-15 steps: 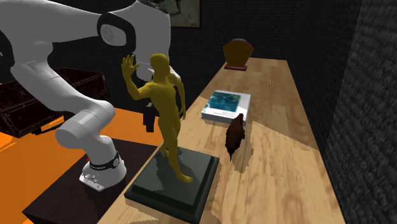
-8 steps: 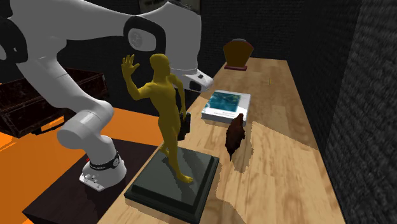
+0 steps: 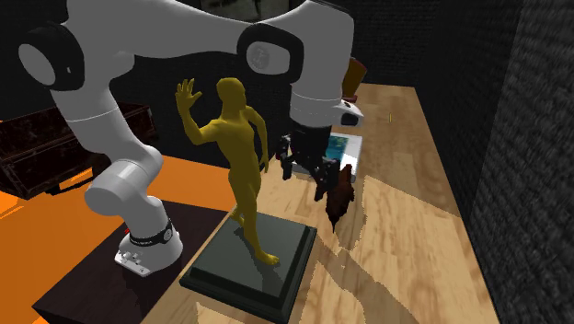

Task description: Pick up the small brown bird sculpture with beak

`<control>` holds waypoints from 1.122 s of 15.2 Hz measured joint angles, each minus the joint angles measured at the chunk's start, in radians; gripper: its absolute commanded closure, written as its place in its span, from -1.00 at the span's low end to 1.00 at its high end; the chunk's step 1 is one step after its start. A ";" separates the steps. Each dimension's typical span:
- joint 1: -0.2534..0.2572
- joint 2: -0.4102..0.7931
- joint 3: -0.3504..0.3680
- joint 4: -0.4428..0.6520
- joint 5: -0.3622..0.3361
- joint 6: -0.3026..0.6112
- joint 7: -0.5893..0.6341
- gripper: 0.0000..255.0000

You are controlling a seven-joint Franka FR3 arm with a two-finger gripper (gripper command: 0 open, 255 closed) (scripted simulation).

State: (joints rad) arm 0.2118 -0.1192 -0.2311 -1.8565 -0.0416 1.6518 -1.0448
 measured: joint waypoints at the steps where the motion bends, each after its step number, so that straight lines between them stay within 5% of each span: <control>1: 0.007 0.045 0.000 0.044 0.014 0.004 -0.046 -1.00; 8: 0.029 0.261 0.024 0.315 0.084 -0.040 -0.337 -1.00; 16: 0.033 0.272 0.031 0.241 0.089 0.046 -0.362 -1.00; 17: 0.033 0.271 0.031 0.236 0.089 0.050 -0.362 1.00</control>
State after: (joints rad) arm 0.2445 0.1521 -0.2003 -1.6208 0.0473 1.7022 -1.4067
